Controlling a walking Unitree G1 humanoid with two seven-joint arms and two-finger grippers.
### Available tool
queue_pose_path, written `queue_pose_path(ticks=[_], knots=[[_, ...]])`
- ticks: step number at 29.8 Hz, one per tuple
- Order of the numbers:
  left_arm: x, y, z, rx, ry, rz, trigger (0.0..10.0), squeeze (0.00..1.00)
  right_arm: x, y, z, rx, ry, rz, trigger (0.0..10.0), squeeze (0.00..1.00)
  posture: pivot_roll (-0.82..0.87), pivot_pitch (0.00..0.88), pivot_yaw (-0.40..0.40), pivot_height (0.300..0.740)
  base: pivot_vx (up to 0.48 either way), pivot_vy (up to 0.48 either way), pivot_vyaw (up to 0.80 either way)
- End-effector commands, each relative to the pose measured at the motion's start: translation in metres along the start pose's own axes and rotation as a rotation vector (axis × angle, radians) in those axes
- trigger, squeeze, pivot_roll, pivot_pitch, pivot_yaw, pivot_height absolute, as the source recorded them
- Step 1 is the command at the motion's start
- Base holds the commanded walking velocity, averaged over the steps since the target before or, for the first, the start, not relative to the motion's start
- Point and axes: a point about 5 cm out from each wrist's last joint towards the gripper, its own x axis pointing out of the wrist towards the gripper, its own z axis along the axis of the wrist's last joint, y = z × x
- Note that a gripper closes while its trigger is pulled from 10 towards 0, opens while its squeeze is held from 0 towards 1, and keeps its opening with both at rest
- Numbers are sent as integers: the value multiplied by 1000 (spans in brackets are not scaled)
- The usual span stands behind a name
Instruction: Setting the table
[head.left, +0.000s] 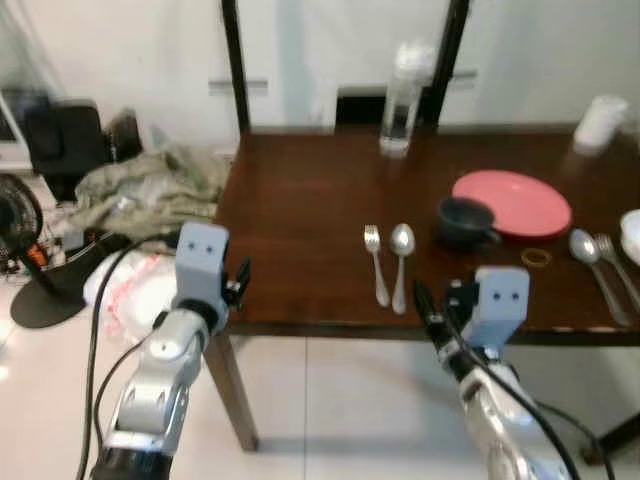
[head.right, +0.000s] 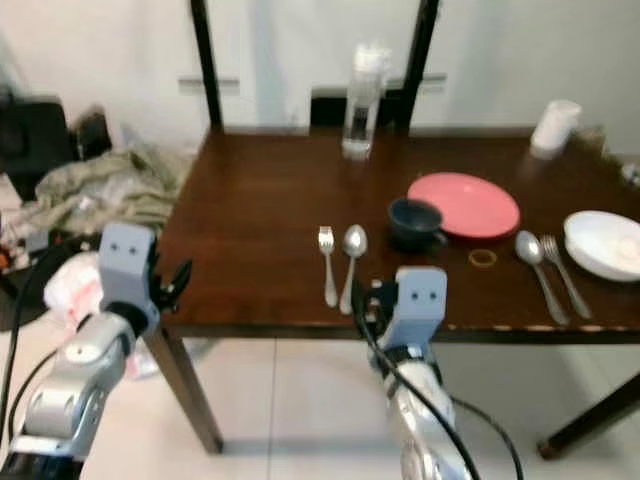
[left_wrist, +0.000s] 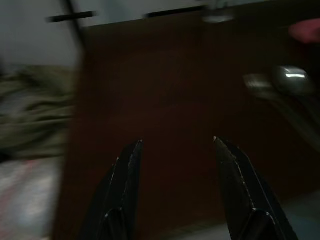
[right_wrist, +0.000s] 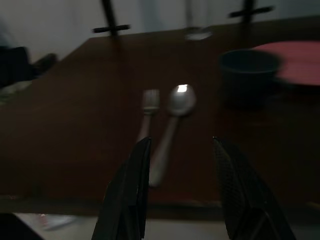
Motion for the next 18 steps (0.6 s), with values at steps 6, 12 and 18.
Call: queue_pose_path(ticks=[6,12,18], knots=[[-7,3,-8,-7,25,25,10000,0,-3,3,-3,14,17,20,10000,0,73,99,45,740,-364,0,0],[-6,2,-8,-4,28,18,10000,0,-2,4,-2,14,16,21,10000,0,70,103,56,740,-360,0,0],[-4,0,-10,-7,31,12,10000,0,-6,4,-5,19,23,3,10000,0,54,104,64,740,-358,0,0]])
